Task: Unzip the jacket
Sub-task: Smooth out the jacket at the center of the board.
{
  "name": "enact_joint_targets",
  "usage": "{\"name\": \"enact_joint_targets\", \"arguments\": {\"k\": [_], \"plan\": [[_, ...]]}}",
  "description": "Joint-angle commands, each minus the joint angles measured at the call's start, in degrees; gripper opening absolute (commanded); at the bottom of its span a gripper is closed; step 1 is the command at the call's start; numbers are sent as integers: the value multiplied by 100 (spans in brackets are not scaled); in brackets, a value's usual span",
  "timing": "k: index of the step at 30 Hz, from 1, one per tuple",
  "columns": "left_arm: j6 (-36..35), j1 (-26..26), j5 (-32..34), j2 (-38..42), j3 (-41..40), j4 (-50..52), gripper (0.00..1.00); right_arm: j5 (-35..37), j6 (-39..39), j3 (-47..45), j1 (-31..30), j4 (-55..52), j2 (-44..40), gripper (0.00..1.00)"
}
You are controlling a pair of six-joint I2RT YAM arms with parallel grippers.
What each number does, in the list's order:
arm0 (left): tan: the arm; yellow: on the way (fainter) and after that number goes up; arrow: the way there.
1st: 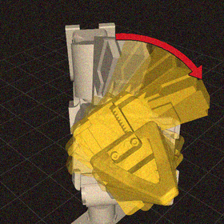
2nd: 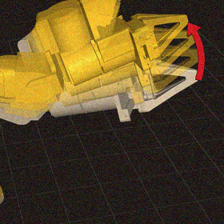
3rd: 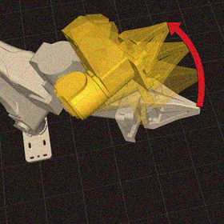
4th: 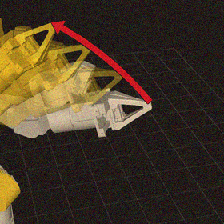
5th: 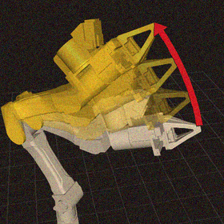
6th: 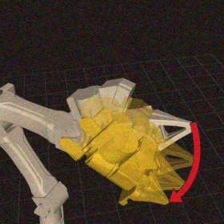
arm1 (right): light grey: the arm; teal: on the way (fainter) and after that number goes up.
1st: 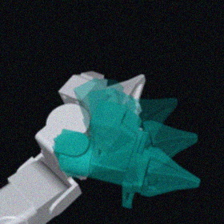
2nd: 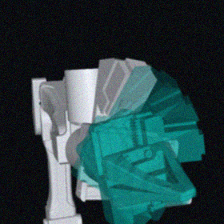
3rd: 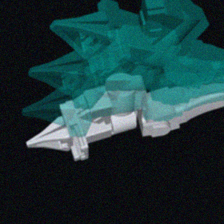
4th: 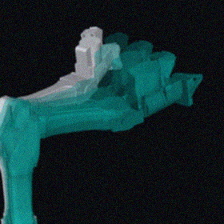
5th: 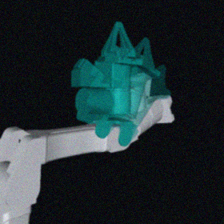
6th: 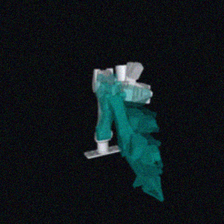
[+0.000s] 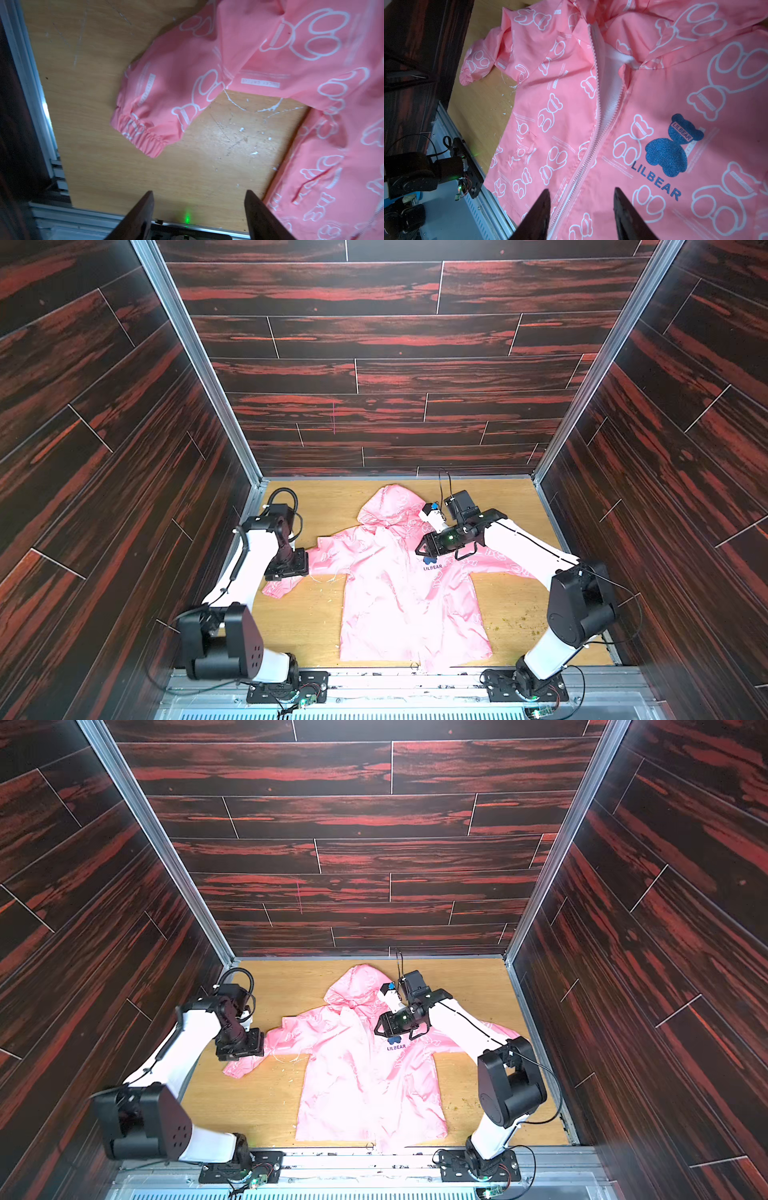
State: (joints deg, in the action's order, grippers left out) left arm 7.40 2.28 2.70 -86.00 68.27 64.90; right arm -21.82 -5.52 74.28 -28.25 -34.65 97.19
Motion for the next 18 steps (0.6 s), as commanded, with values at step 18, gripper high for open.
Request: {"name": "enact_joint_targets", "arguments": {"k": [18], "plan": [[-1489,-277,1875,-924,-1215,-1757,63,-76,211,1,13,-6,122,53]]}}
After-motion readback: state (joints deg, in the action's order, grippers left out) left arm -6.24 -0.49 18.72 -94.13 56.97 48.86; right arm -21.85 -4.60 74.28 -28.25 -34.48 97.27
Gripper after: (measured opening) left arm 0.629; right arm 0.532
